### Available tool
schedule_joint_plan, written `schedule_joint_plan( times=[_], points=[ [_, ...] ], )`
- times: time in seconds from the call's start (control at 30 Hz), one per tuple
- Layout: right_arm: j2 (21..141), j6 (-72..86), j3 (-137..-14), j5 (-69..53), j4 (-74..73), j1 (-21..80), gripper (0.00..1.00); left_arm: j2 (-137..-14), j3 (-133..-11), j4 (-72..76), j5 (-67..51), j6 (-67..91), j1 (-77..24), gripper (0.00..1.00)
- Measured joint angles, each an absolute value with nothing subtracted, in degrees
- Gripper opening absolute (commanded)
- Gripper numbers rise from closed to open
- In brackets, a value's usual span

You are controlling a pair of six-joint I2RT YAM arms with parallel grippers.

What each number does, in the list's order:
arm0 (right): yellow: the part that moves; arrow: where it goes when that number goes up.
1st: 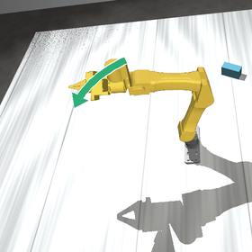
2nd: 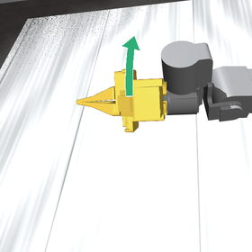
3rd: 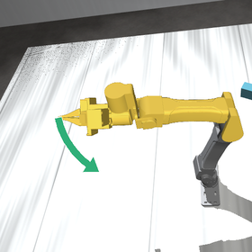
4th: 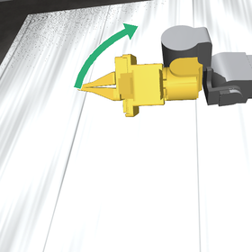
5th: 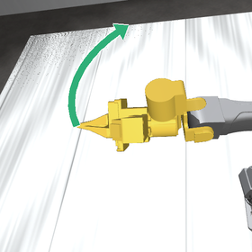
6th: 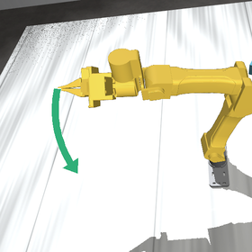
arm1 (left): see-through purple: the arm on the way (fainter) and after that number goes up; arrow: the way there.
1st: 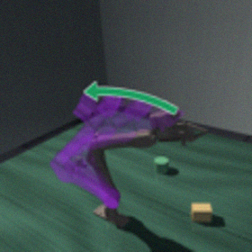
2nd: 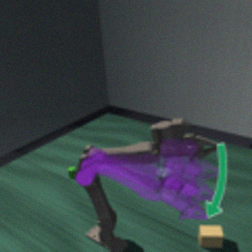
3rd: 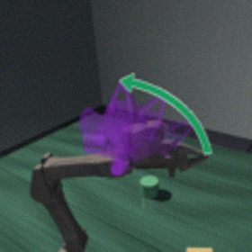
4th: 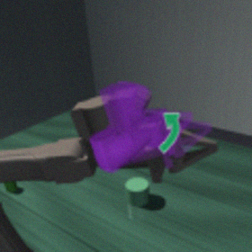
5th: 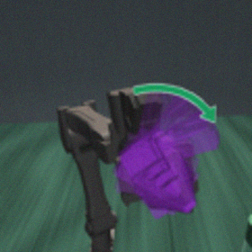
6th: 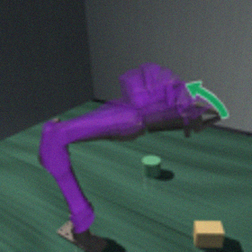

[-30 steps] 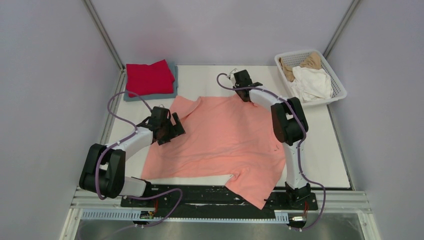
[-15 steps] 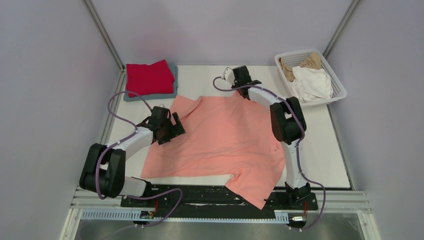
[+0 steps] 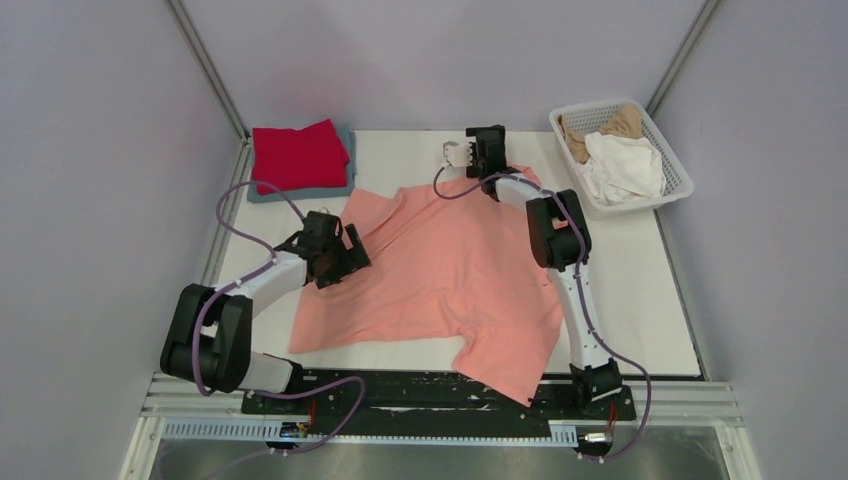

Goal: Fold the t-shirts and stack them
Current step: Flatten out the tshirt

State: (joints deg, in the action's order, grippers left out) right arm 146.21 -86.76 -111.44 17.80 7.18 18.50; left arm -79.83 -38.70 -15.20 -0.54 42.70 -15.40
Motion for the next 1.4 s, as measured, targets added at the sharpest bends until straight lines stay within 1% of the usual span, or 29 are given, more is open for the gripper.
schedule_joint_plan(
  times=[0.07, 0.3, 0.4, 0.43, 0.6, 0.67, 0.77, 0.9, 1.03, 1.2, 1.4],
  points=[
    [148.09, -88.66, -113.65, 16.34, 11.38, 17.89, 0.99, -80.2, -39.07, -15.29, -0.54, 42.72, -15.4, 1.0],
    [148.97, -89.73, -115.66, 11.33, 19.31, 16.27, 1.0, -81.56, -40.56, -16.43, -0.38, 42.94, -15.42, 1.0],
    [148.38, -87.81, -116.79, 8.97, 18.35, 14.92, 1.0, -81.67, -40.71, -16.75, -0.01, 43.13, -15.4, 1.0],
    [147.76, -86.76, -116.86, 7.49, 15.84, 14.33, 1.0, -81.69, -40.8, -16.97, 0.16, 43.16, -15.4, 1.0],
    [143.31, -83.33, -120.62, -6.79, -10.83, 10.5, 0.99, -82.76, -42.19, -18.7, 0.84, 43.18, -15.51, 1.0],
    [141.03, -82.15, -120.51, -10.52, -16.8, 9.39, 1.0, -82.85, -42.39, -19.09, 1.04, 43.16, -15.57, 1.0],
    [136.75, -78.85, -118.74, -15.25, -20.78, 8.19, 1.0, -82.85, -42.48, -19.51, 1.48, 43.13, -15.57, 1.0],
    [129.43, -75.07, -111.66, -20.43, -20.32, 8.73, 1.0, -82.85, -42.5, -19.7, 1.65, 43.11, -15.57, 1.0],
    [125.51, -72.29, -104.88, -23.94, -17.82, 10.94, 1.0, -82.85, -42.5, -19.68, 1.65, 43.09, -15.57, 1.0],
    [127.52, -67.83, -101.47, -23.92, -12.23, 13.61, 1.0, -82.85, -42.5, -19.68, 1.67, 43.07, -15.59, 1.0],
    [134.65, -64.23, -105.27, -20.08, -7.22, 14.31, 1.0, -82.85, -42.5, -19.84, 2.02, 43.07, -15.62, 1.0]
  ],
)
